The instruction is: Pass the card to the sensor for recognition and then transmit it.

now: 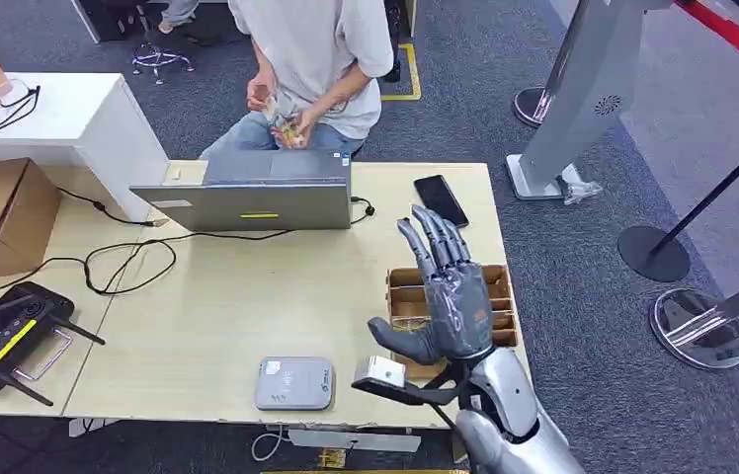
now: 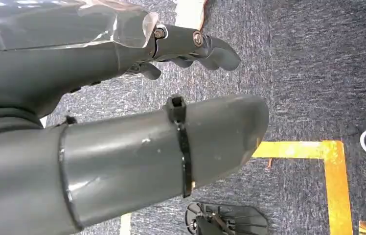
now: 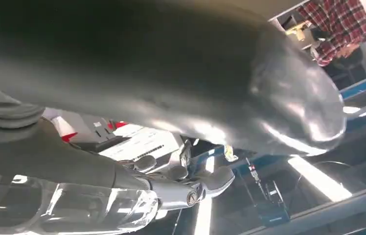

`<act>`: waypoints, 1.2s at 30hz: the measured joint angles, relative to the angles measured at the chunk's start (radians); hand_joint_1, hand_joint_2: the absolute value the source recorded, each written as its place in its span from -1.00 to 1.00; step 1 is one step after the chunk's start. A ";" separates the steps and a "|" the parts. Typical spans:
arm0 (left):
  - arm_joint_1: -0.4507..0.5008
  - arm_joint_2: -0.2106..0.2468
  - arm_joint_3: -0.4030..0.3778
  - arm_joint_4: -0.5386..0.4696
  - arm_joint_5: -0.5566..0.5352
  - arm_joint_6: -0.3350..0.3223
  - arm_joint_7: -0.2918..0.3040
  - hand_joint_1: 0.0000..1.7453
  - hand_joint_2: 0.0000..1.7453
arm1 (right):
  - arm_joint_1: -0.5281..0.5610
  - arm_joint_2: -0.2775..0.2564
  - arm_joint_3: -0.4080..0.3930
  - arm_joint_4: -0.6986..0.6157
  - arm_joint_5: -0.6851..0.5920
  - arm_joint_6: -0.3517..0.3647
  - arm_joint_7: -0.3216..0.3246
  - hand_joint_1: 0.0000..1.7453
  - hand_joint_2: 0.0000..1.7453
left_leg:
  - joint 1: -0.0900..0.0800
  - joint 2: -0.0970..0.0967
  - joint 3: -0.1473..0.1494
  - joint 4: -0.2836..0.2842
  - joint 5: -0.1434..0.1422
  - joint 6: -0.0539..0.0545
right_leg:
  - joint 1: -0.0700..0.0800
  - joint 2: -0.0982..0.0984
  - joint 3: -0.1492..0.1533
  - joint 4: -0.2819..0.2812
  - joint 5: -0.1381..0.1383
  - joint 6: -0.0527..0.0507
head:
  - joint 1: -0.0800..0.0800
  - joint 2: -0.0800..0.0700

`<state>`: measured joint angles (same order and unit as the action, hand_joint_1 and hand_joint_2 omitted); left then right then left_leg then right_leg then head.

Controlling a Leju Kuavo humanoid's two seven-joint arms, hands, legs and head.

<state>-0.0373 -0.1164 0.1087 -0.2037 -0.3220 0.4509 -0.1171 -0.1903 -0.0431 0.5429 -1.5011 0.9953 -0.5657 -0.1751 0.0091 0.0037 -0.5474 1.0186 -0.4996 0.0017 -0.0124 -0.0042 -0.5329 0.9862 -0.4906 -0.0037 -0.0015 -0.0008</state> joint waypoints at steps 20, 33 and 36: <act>0.000 0.000 0.001 0.000 0.003 0.000 -0.007 -1.00 -1.00 | 0.018 -0.006 -0.010 -0.010 0.000 0.003 -0.005 -1.00 1.00 | 0.000 0.000 0.000 0.000 0.000 0.000 | 0.000 0.000 0.000 0.000 0.000 0.000 | 0.000 0.000; 0.000 0.000 0.001 0.000 -0.008 -0.005 -0.011 -1.00 -1.00 | 0.042 -0.010 -0.029 -0.021 0.027 0.022 0.000 -1.00 1.00 | 0.000 0.000 0.000 0.000 0.000 0.000 | 0.000 0.000 0.000 0.000 0.000 0.000 | 0.000 0.000; 0.000 0.000 0.001 0.000 -0.009 -0.006 -0.011 -1.00 -1.00 | 0.046 -0.010 -0.031 -0.021 0.032 0.038 0.008 -1.00 1.00 | 0.000 0.000 0.000 0.000 0.000 0.000 | 0.000 0.000 0.000 0.000 0.000 0.000 | 0.000 0.000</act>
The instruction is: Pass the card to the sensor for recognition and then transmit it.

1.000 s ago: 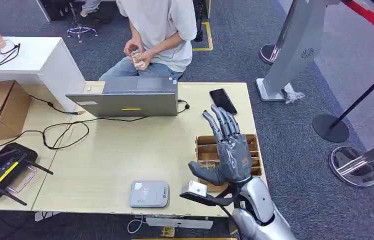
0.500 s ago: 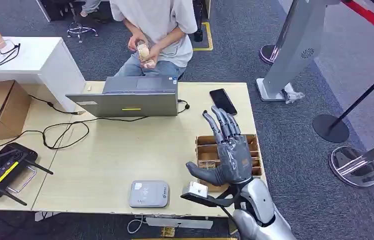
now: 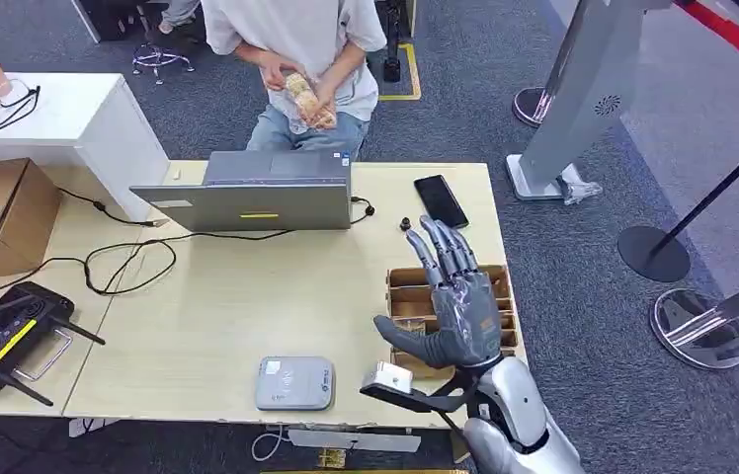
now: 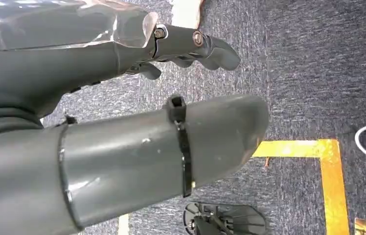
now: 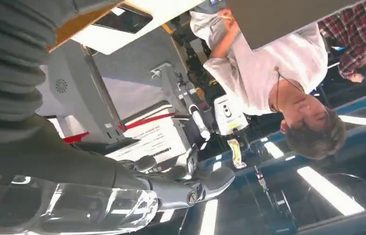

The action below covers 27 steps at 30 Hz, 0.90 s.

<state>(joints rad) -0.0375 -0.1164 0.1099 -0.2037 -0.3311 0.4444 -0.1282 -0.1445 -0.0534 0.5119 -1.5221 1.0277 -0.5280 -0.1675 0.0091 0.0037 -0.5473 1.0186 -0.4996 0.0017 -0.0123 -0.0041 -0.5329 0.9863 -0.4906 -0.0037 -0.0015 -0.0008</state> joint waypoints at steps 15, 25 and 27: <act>-0.001 0.000 0.000 0.000 -0.010 -0.011 -0.001 -1.00 -1.00 | 0.011 -0.003 0.000 0.007 0.034 0.130 0.024 -1.00 1.00 | 0.000 0.000 0.000 0.000 0.000 0.000 | 0.000 0.000 0.000 0.000 0.000 0.000 | 0.000 0.000; -0.002 0.000 0.000 0.000 -0.021 -0.016 0.002 -1.00 -1.00 | 0.010 -0.005 0.000 0.025 0.078 0.202 0.065 -1.00 1.00 | 0.000 0.000 0.000 0.000 0.000 0.000 | 0.000 0.000 0.000 0.000 0.000 0.000 | 0.000 0.000; -0.002 0.000 0.000 0.000 -0.022 -0.018 0.002 -1.00 -1.00 | 0.010 -0.006 0.000 0.026 0.090 0.212 0.077 -1.00 1.00 | 0.000 0.000 0.000 0.000 0.000 0.000 | 0.000 0.000 0.000 0.000 0.000 0.000 | 0.000 0.000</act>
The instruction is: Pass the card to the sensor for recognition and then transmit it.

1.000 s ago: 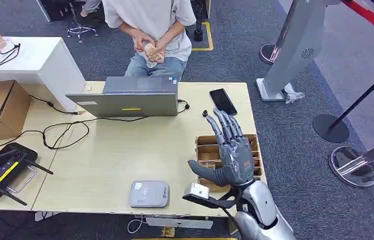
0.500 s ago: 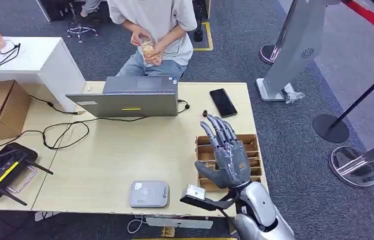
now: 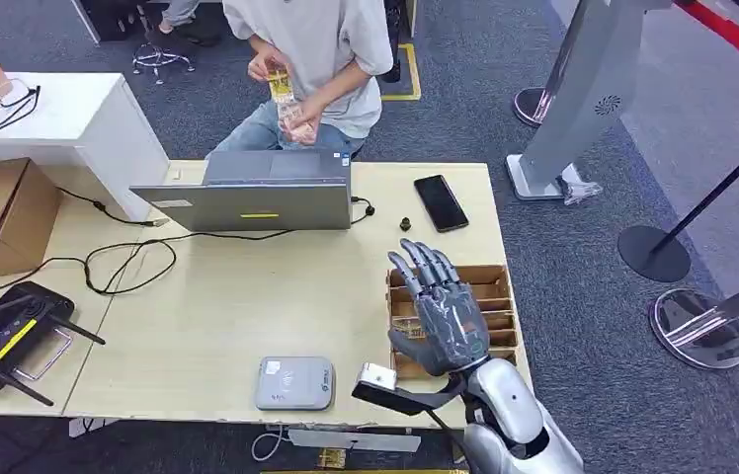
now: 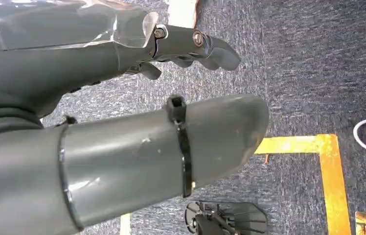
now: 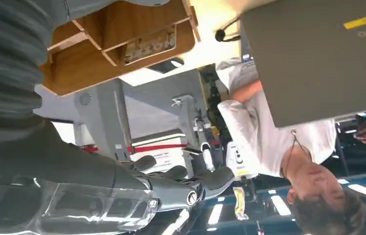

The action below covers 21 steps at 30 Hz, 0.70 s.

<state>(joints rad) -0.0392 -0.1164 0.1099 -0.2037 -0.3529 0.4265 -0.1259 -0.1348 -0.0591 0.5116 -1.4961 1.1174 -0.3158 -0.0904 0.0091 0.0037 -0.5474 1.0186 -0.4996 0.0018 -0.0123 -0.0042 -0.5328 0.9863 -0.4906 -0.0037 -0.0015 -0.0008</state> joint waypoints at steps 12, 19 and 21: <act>-0.003 0.000 0.000 0.000 -0.017 -0.009 0.012 -1.00 -1.00 | -0.017 -0.004 -0.003 0.004 0.071 0.039 0.061 -1.00 1.00 | 0.000 0.000 0.000 0.000 0.000 0.000 | 0.000 0.000 0.000 0.000 0.000 0.000 | 0.000 0.000; -0.003 0.000 0.000 0.000 -0.020 -0.011 0.014 -1.00 -1.00 | -0.023 -0.004 -0.003 0.010 0.085 0.044 0.072 -1.00 1.00 | 0.000 0.000 0.000 0.000 0.000 0.000 | 0.000 0.000 0.000 0.000 0.000 0.000 | 0.000 0.000; -0.003 0.000 0.000 0.000 -0.023 -0.011 0.014 -1.00 -1.00 | -0.024 -0.004 -0.003 0.011 0.087 0.046 0.073 -1.00 1.00 | 0.000 0.000 0.000 0.000 0.000 0.000 | 0.000 0.000 0.000 0.000 0.000 0.000 | 0.000 0.000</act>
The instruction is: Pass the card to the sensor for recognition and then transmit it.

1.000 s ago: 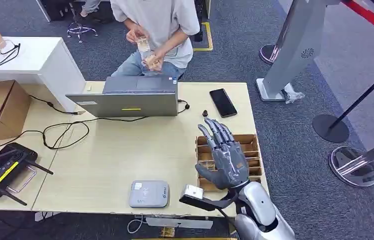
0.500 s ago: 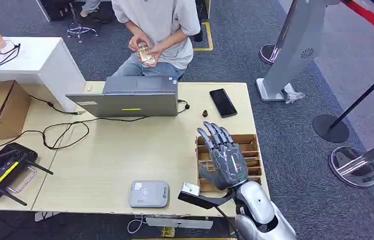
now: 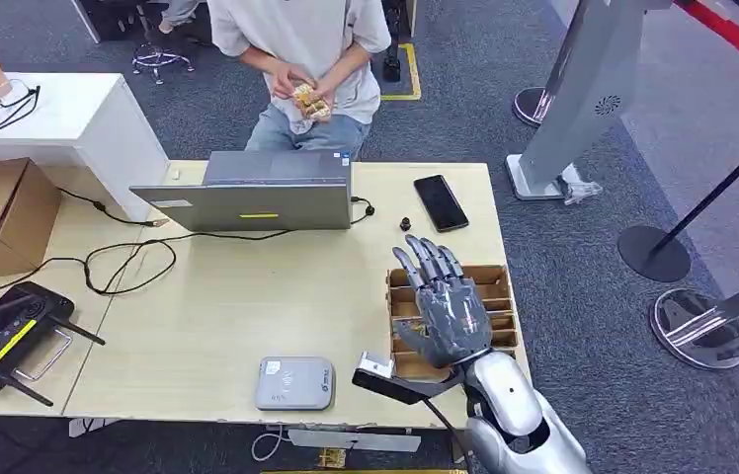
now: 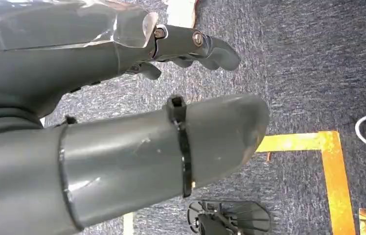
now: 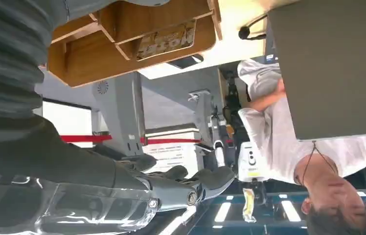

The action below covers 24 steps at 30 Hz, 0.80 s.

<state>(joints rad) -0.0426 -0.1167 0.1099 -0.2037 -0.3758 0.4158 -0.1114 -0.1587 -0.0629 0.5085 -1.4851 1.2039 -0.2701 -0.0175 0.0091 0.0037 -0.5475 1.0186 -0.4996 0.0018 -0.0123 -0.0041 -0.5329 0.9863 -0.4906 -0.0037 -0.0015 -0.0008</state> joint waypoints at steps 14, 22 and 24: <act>-0.002 0.000 0.000 0.000 -0.007 -0.006 0.003 -1.00 -1.00 | -0.013 0.000 0.000 0.015 0.001 0.013 0.011 -0.88 1.00 | 0.000 0.000 0.000 0.000 0.000 0.000 | 0.000 0.000 0.000 0.000 0.000 0.000 | 0.000 0.000; -0.002 0.000 0.000 0.000 -0.011 -0.006 0.003 -1.00 -1.00 | -0.025 0.000 0.000 0.029 0.002 0.016 0.017 -0.84 1.00 | 0.000 0.000 0.000 0.000 0.000 0.000 | 0.000 0.000 0.000 0.000 0.000 0.000 | 0.000 0.000; -0.003 0.000 0.000 0.000 -0.011 -0.006 0.005 -1.00 -1.00 | -0.033 0.000 0.000 0.037 0.002 0.018 0.017 -0.86 1.00 | 0.000 0.000 0.000 0.000 0.000 0.000 | 0.000 0.000 0.000 0.000 0.000 0.000 | 0.000 0.000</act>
<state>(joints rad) -0.0459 -0.1167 0.1099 -0.2037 -0.3872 0.4097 -0.1068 -0.1918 -0.0629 0.5085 -1.4477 1.2055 -0.2521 -0.0004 0.0091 0.0037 -0.5474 1.0186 -0.4996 0.0017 -0.0123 -0.0041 -0.5328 0.9863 -0.4906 -0.0037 -0.0015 -0.0008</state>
